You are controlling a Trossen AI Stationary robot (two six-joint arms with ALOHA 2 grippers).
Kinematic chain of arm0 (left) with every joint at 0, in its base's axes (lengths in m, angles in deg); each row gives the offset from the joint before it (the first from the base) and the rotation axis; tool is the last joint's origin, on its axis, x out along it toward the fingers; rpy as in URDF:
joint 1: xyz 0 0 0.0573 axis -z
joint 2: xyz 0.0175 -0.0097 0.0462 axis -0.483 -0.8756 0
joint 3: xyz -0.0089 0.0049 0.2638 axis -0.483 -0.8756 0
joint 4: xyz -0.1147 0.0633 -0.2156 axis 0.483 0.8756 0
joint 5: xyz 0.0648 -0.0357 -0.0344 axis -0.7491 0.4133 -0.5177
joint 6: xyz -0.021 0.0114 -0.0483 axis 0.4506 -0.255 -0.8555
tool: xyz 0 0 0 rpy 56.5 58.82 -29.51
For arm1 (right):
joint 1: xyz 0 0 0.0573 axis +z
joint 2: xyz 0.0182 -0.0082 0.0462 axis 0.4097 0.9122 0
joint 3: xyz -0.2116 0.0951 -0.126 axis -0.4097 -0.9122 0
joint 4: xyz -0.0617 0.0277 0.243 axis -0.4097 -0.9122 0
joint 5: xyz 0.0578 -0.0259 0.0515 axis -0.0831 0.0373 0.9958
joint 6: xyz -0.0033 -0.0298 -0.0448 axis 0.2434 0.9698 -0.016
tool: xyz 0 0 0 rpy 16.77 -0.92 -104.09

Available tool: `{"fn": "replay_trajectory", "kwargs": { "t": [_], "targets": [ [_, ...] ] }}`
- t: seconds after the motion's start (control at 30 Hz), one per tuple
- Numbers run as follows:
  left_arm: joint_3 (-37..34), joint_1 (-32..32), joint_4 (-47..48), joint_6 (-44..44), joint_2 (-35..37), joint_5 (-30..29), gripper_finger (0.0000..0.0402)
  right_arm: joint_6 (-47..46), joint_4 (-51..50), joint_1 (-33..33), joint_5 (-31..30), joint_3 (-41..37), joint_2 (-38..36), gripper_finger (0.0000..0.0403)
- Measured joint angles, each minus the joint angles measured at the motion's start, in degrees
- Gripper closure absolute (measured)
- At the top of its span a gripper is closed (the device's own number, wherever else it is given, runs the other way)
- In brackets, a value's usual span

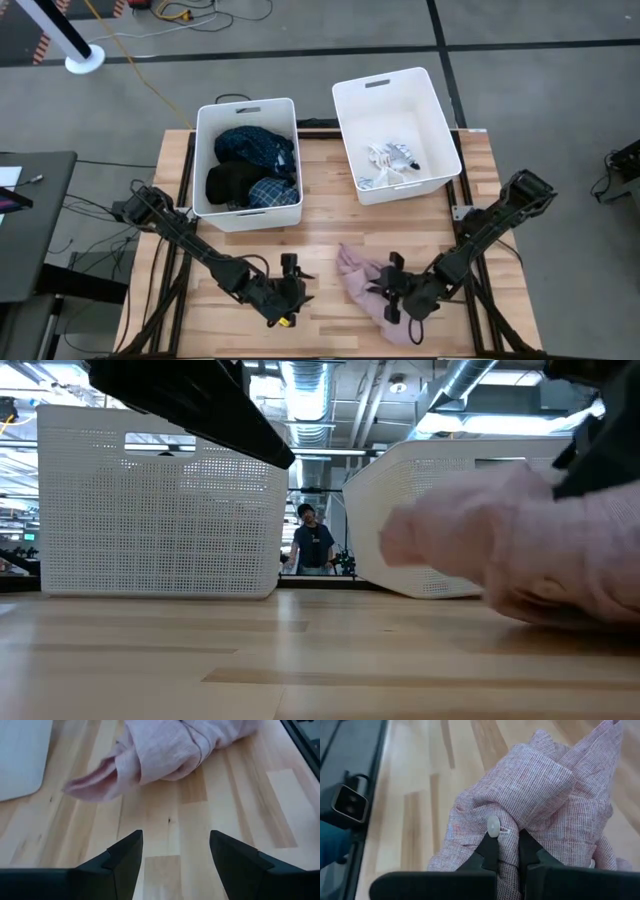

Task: Sort clothes
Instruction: Put the pink polo shirt into the left bin

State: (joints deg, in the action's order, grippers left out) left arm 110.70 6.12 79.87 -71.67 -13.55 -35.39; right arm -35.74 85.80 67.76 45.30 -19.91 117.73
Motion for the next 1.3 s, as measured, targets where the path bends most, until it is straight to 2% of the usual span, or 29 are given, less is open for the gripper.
{"fn": "replay_trajectory", "kwargs": {
  "t": [0.3, 0.6, 0.9, 1.17, 1.3],
  "targets": [
    [0.0, 0.8, -4.9, -2.1, 0.0, -0.3, 0.0177, 8.0, 5.9, 0.0, -2.3, 0.1, -0.1, 0.0379],
    [0.0, 1.3, -12.9, 3.1, 0.0, 0.2, 0.0177, 19.9, 12.2, -0.3, -3.2, 2.1, -0.4, 0.0390],
    [0.0, 1.5, -14.5, 5.9, 0.0, -0.2, 0.0177, 33.1, 9.1, -0.3, -5.0, 9.8, -0.4, 0.0390],
    [0.0, 1.8, -14.9, 5.9, 0.7, -1.8, 0.0177, 41.6, 4.2, -0.2, -9.1, 17.4, -0.4, 0.0390],
    [0.0, 2.8, -14.9, 6.4, 1.9, -2.6, 0.0177, 43.1, -0.1, -0.2, -10.5, 21.8, -0.4, 0.0390]
  ]
}}
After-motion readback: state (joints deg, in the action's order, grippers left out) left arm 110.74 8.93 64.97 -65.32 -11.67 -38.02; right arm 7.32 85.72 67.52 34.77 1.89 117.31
